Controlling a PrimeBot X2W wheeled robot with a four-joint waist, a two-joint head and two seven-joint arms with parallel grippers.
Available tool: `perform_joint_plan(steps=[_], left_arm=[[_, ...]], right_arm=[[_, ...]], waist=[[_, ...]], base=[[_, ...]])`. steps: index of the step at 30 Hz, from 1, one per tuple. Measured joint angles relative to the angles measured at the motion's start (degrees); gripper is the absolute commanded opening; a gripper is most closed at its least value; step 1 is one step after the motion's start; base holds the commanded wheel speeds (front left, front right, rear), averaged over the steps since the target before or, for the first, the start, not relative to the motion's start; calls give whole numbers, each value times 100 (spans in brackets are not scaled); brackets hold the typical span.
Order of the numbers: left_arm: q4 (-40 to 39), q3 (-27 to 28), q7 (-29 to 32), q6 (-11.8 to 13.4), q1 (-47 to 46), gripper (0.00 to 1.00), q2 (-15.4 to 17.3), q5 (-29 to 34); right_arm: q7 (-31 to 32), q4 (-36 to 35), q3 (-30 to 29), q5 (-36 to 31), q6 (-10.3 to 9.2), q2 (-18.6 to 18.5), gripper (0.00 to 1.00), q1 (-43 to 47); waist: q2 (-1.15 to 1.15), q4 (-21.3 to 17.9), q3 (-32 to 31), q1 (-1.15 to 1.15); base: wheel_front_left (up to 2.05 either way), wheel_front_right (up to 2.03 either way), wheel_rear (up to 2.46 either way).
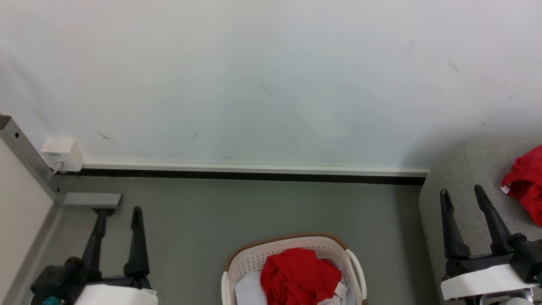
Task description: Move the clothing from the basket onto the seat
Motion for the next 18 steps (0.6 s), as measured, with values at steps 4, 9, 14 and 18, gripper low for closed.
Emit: perform_joint_plan(steps=[4,9,14,18], left_arm=[[41,97,0,-94,1,100,-75,68],[66,201,0,-207,0,100,-162,165],[87,271,0,-305,-16,100,-229,241],[126,305,-1,-404,-83,100,-276,259]], right_arm=[[0,11,57,1,0,3,100,-2],[0,12,73,12,0,-9,100,-10],[0,7,88,34,0,-32,100,-40],[-1,-30,85,35,0,-57,100,-148]], waist=[[0,-37,16,0],[0,-81,49,0],[0,-135,125,0],[0,-207,222,0]], base=[[0,0,0],[0,0,0],[0,0,0],[0,0,0]])
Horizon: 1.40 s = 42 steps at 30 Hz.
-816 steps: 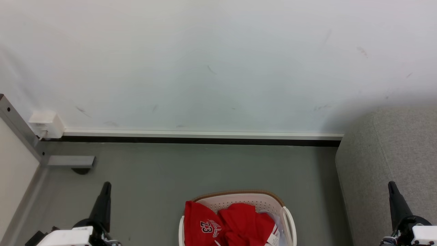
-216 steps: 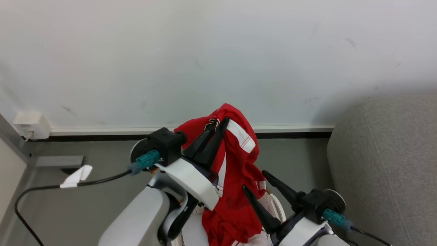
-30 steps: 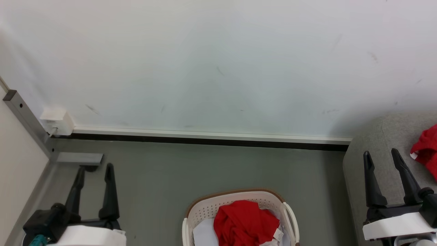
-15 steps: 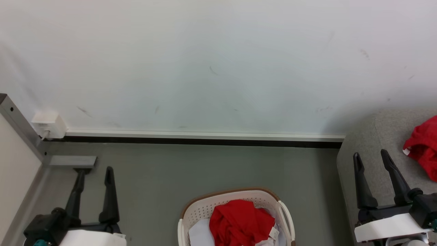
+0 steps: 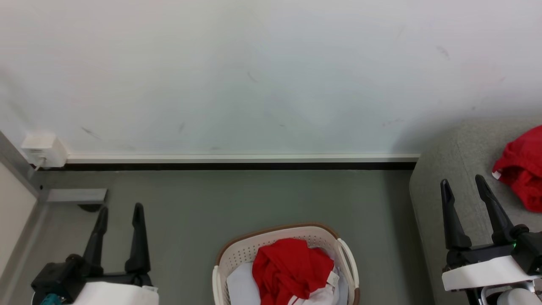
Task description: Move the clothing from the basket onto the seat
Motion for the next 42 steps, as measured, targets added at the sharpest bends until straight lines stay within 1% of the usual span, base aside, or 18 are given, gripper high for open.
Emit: perform_joint_plan(steps=[15,21,29,32,42], left_arm=[[116,-96,0,-268,-614,100,-90,113],[207,-155,0,-353,-832,100,-77,132],[385,-312,0,-402,-1141,100,12,181],[575,-411,0,-411,-1292,100,60,172],[1696,-1121,24,-437,-1989,100,287,18]], right_arm=[[-8,-264,-99,-53,0,-25,100,-353],[-9,-345,-136,-60,0,19,100,-480],[-9,-481,-203,-80,0,147,100,-637],[-9,-558,-252,-94,0,191,100,-737],[-10,-846,-386,-99,0,322,100,-1077]], waist=[[0,-450,679,1],[0,-612,1002,1],[0,-783,1466,1],[0,-838,1670,1],[0,-1073,2415,2]], base=[[0,0,0],[0,0,0],[0,0,0],[0,0,0],[0,0,0]])
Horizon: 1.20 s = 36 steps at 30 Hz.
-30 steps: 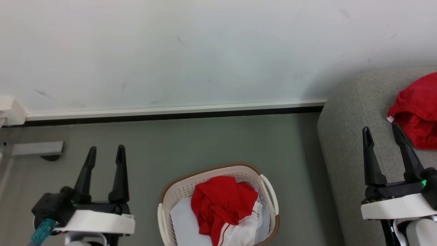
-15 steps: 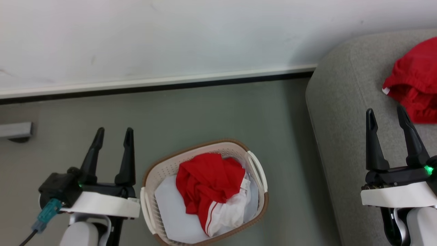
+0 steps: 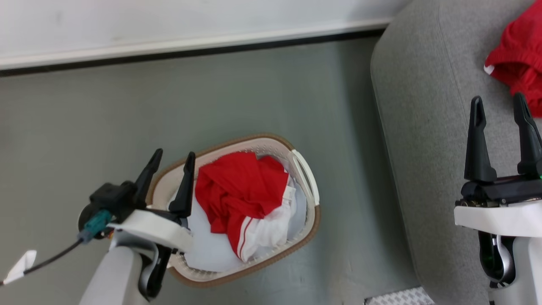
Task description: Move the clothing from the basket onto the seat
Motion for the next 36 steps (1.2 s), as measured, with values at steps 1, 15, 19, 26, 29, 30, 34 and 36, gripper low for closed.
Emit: perform_joint_plan(steps=[1,15,19,26,29,30,34,36], left_arm=[[108,-68,23,-1,-87,100,30,-29],[1918,-1020,443,-11,-1360,100,501,-260],[2494,-1421,620,-14,-1740,100,515,-372],[3388,-1964,784,-14,-2471,100,537,-524],[3669,-2128,842,-14,-2741,100,532,-675],[3766,-2174,887,-14,-2827,100,535,-705],[4157,-2327,1096,-14,-3169,100,583,-783],[4312,-2384,1131,-14,-3321,100,630,-792]], right_arm=[[0,-19,14,-1,0,12,100,-32],[0,-520,148,269,0,49,100,-575],[1,-654,198,417,0,51,100,-705],[0,-842,376,509,0,51,100,-928],[1,-923,421,527,0,53,100,-981],[0,-957,423,561,0,53,100,-1006],[0,-1074,450,745,0,53,100,-1057],[0,-1101,474,782,0,54,100,-1074]], waist=[[0,-30,75,0],[0,-518,1154,-1],[0,-626,1451,-1],[0,-770,1914,-1],[0,-829,2094,-1],[0,-848,2153,-1],[0,-940,2373,-1],[0,-1000,2473,-1]], base=[[0,0,0],[0,0,0],[0,0,0],[0,0,0],[0,0,0],[0,0,0],[0,0,0],[0,0,0]])
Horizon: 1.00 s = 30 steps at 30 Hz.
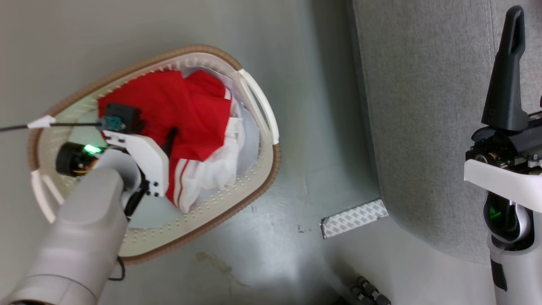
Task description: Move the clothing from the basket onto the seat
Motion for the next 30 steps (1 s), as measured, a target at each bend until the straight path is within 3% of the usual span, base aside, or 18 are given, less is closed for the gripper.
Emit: perform_joint_plan(steps=[6,12,13,14,15,23,30], left_arm=[[513,-178,335,0,-214,100,49,-15],[561,-724,732,0,-237,99,18,-15],[552,-762,751,0,-240,52,35,-41],[541,-801,751,0,-242,13,51,-102],[532,-844,750,0,-246,0,63,-171],[408,-1168,519,0,-211,0,114,-467],[241,-1459,153,0,82,0,-119,-896]], right_arm=[[0,-27,-1,89,0,-1,100,-10],[0,-26,-9,122,0,-1,100,-10],[0,-25,-13,122,0,-1,100,-10],[0,-24,-15,122,0,-1,100,-10],[0,-21,-16,122,0,-1,100,-10],[0,57,-53,112,0,0,100,-64],[0,203,-74,-147,0,2,100,-76]], waist=[[0,-193,209,0],[0,-250,236,0],[0,-250,235,0],[0,-250,234,0],[0,-252,231,0],[0,-193,6,0],[0,-1,-583,0]], base=[[0,0,0],[0,0,0],[0,0,0],[0,0,0],[0,0,0],[0,0,0],[0,0,0]])
